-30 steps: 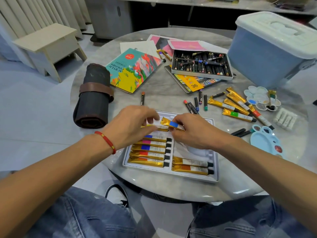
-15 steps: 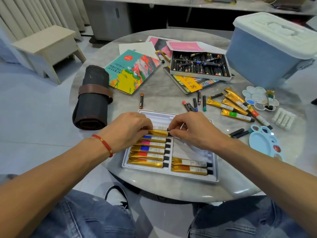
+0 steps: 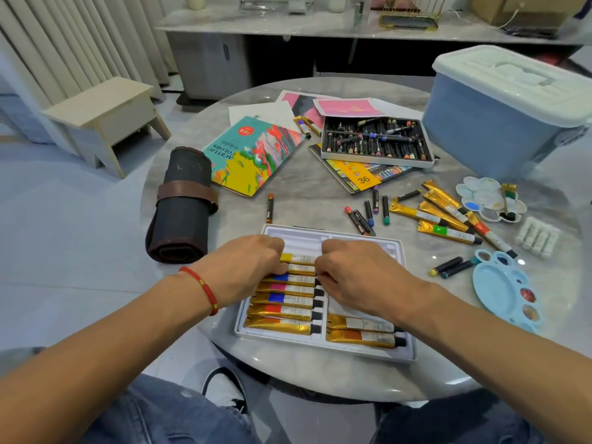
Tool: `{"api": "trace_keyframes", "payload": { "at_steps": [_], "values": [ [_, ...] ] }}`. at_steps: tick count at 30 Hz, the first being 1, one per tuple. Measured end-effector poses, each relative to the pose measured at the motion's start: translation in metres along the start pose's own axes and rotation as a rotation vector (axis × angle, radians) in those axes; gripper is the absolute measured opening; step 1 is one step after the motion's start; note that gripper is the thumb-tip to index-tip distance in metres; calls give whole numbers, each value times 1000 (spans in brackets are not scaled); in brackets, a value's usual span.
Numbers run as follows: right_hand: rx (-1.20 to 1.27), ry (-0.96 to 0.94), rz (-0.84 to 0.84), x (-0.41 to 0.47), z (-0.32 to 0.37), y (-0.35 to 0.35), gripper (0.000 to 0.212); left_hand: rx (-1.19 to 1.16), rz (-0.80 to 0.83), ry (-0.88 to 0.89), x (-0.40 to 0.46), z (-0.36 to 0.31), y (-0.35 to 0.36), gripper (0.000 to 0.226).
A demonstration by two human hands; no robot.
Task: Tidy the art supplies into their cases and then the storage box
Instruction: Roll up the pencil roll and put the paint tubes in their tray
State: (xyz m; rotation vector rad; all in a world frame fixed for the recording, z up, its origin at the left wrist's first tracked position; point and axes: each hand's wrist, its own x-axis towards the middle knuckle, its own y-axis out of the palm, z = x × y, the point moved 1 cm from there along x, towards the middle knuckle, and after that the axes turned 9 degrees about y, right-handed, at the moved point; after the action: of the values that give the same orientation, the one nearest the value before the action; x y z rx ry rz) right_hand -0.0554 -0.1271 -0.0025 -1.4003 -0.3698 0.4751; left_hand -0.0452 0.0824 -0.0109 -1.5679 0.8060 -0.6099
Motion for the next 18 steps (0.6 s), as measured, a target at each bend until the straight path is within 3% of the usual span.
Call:
{"api": "trace_keyframes", "payload": {
  "at_steps": [5, 7, 10, 14, 18],
  "values": [
    [73, 41, 77, -4, -6, -13, 27, 102, 82, -13, 5, -12, -8, 27],
    [83, 79, 75, 2, -19, -18, 24, 135, 1, -68, 16, -20, -17, 28],
    [21, 312, -14, 12, -73, -28, 18, 57, -181, -153, 39, -26, -30, 30],
    [-79, 728, -31, -9, -158, -31, 21, -16, -173, -121, 59, -24, -36, 26],
    [-9, 815, 21, -35, -182, -13, 26, -37, -204, -163, 69, -16, -38, 23]
  ]
}}
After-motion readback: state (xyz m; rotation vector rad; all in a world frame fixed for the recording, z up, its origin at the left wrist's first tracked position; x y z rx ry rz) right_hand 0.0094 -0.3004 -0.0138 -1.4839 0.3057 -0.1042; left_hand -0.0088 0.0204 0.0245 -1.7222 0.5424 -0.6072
